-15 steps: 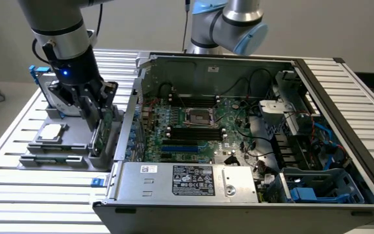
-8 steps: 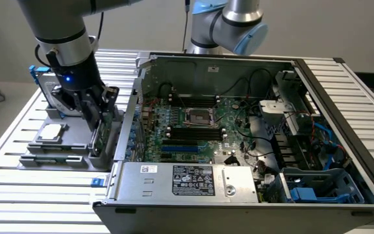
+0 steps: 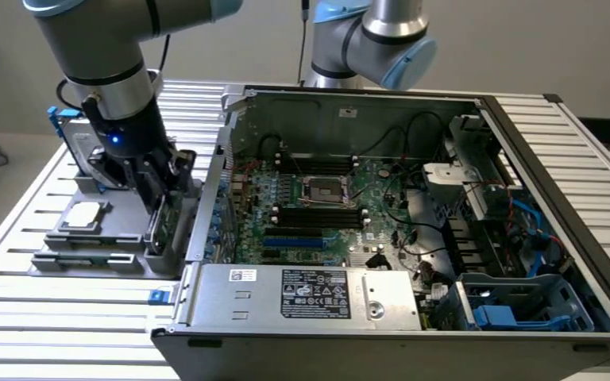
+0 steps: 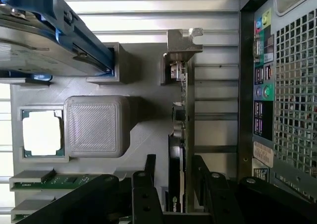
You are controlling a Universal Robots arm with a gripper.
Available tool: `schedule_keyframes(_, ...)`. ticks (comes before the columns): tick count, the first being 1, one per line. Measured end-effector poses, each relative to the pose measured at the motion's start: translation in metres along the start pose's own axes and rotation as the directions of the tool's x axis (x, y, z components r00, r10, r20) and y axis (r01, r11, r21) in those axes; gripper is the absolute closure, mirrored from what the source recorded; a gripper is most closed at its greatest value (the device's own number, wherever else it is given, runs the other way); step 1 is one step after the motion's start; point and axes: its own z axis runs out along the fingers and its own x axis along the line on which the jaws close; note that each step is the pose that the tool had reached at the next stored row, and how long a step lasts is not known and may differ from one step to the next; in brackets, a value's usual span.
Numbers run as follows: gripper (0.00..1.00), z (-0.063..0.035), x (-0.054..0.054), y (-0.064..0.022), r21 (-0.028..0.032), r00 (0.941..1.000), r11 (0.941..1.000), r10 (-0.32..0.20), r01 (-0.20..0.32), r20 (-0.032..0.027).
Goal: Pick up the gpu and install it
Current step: 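Pick up the gpu and move the gpu toward the slot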
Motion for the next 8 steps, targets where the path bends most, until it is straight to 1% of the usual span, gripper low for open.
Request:
schedule_keyframes(1,0.58,0.0017,-0.0001,-0.0001,0.0007,1.0000,1.0000,0.000,0.000,0.0003)
schedule_keyframes(2,0.58,0.0027,-0.0001,-0.0001,0.0028,1.0000,1.0000,0.000,0.000,0.0004)
schedule_keyframes(4,0.58,0.0032,0.0000,-0.0002,0.0061,1.0000,1.0000,0.000,0.000,0.0005)
schedule_keyframes(8,0.58,0.0035,-0.0002,-0.0002,0.0100,1.0000,1.0000,0.000,0.000,0.0021)
